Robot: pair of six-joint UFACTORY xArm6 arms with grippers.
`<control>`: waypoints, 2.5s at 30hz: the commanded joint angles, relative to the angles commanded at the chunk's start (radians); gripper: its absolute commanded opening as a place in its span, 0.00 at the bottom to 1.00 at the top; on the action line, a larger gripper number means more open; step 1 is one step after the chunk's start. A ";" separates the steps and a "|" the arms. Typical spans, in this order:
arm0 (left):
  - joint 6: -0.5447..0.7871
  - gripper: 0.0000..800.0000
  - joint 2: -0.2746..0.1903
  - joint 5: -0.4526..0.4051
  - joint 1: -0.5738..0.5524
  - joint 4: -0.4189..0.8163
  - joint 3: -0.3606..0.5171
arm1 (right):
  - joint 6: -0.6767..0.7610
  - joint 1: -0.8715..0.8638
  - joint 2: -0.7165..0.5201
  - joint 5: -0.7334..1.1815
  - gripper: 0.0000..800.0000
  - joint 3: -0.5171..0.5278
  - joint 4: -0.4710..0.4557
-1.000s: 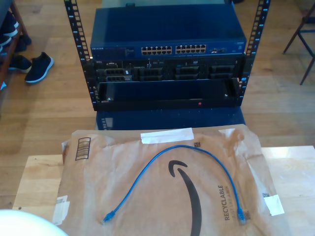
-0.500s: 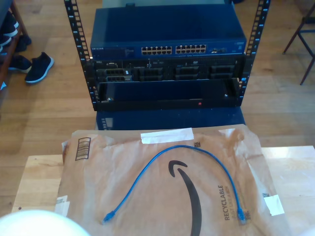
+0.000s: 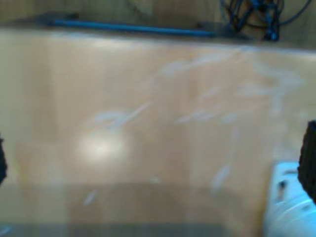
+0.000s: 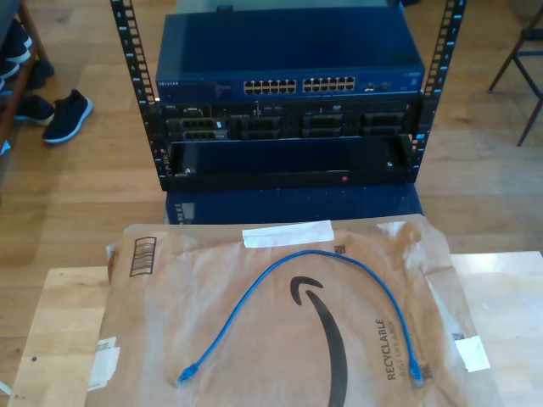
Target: Grab the cable and plug it in
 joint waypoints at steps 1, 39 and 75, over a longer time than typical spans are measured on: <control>-0.057 1.00 0.003 0.000 -0.044 -0.006 0.000 | 0.063 0.083 -0.002 0.000 0.99 0.002 0.000; -0.583 1.00 0.144 -0.135 -0.678 -0.123 0.043 | 0.667 1.399 0.773 -0.356 0.93 -0.514 0.017; -0.578 1.00 0.169 0.006 -0.715 -0.399 -0.173 | 0.723 1.155 0.514 -0.321 0.00 -0.336 0.339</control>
